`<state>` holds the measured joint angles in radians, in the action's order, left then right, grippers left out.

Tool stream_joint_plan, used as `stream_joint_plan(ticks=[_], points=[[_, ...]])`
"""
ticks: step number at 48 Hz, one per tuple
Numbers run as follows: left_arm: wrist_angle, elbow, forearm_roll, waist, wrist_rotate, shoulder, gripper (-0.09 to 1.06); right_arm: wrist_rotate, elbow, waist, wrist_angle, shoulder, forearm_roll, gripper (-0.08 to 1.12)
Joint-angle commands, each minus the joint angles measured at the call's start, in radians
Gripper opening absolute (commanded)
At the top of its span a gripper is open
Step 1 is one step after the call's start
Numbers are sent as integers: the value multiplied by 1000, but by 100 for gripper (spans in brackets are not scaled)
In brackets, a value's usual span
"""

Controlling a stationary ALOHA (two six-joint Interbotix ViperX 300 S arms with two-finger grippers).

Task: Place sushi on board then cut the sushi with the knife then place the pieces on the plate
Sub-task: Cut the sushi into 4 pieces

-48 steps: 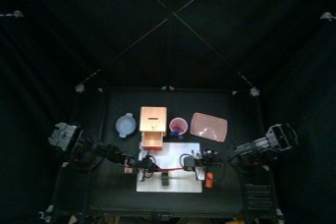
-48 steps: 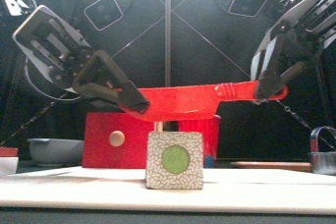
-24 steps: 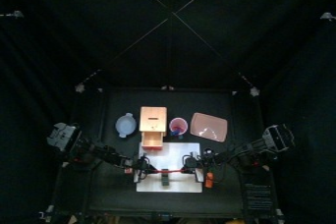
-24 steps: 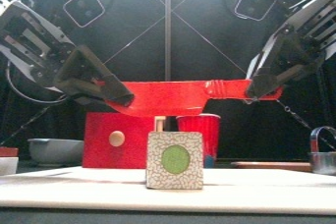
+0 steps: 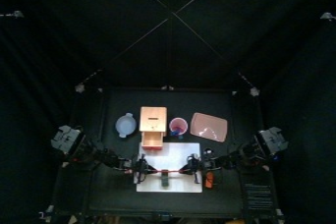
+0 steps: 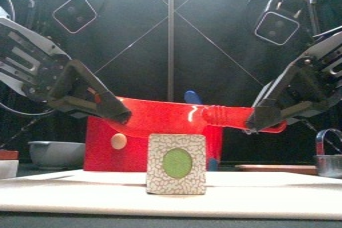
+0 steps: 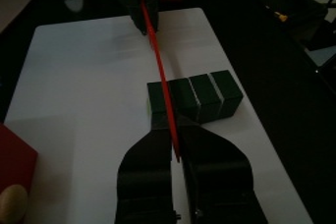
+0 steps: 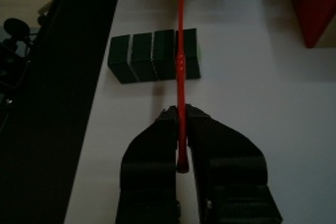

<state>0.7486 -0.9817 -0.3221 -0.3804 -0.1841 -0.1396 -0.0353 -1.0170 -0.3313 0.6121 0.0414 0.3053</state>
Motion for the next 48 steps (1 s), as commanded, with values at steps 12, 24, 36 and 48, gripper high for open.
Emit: stream_joint_plan(ticks=[12, 24, 36, 48], points=[[2, 37, -2, -14, -6, 2, 33, -106, 32, -63, 6, -40, 150, 35], [-3, 34, -2, -12, -6, -21, 33, -106, 29, -63, -11, -40, 150, 35], [-8, 38, -15, -11, -6, -78, 33, -106, 35, -61, -32, -9, 153, 35], [-23, 38, -40, -3, -14, -95, 33, -106, 38, -57, -49, 26, 152, 35]])
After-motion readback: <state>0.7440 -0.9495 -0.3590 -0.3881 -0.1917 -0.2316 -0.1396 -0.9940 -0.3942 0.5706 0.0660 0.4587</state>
